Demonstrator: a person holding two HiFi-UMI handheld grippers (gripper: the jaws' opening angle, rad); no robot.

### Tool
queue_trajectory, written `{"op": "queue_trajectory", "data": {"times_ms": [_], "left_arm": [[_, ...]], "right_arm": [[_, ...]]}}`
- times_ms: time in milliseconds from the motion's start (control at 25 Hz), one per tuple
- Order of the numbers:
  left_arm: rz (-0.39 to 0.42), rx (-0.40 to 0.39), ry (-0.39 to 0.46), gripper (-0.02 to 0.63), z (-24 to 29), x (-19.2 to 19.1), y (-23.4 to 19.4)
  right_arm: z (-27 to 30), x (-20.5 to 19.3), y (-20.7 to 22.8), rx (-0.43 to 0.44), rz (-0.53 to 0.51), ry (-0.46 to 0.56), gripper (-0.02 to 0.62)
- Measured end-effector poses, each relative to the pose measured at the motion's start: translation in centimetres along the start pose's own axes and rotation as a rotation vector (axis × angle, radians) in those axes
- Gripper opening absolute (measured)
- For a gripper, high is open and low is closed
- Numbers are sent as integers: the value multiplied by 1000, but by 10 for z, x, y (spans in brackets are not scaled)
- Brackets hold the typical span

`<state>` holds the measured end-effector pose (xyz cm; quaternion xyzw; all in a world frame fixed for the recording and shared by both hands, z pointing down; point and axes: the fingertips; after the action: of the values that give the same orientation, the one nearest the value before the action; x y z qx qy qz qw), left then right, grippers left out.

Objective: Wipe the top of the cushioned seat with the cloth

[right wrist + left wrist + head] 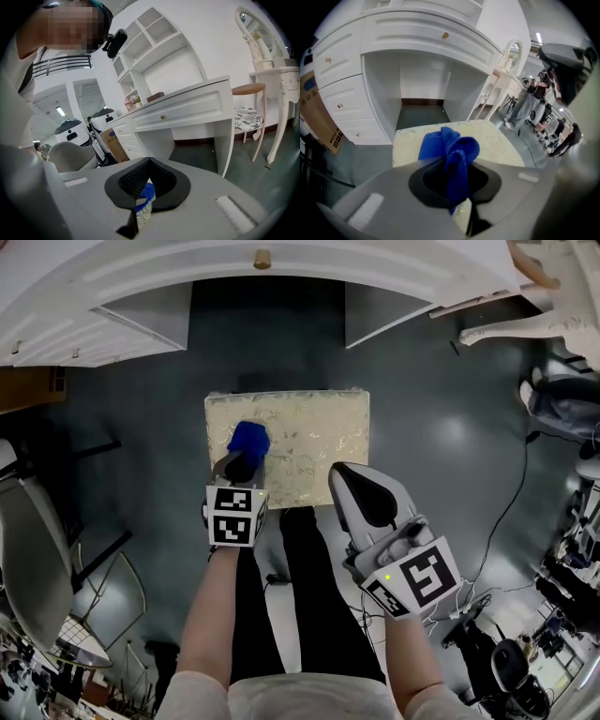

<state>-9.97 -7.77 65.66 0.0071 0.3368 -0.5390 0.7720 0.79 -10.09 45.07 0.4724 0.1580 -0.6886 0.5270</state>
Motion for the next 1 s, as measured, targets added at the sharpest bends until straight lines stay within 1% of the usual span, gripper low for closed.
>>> {"op": "queue_trajectory", "data": {"times_ms": [440,680,840,1000], "left_arm": [[-46,64,11,48,-33,-18,-46],[-3,53,-26,48,-34,-23,-46],[-11,52,-20,48,-35,-23,-47],[18,30,-21,48,-36,-26,-48]], "right_arm": [[10,-5,-36,29,-7,-4,0],[14,-5,-49,35,-5,-3,0],[14,-4,-57,17,-13,6,0],[4,-6,-63,-37,-8,28,0]]}}
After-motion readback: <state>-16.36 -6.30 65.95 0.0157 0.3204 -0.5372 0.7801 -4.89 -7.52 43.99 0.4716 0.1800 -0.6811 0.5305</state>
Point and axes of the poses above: the fingertips, and each gripper's own axes: z forward along the fingers, y to its right, x out of its top, and after that the axes turned 10 degrees about -x, right-handed
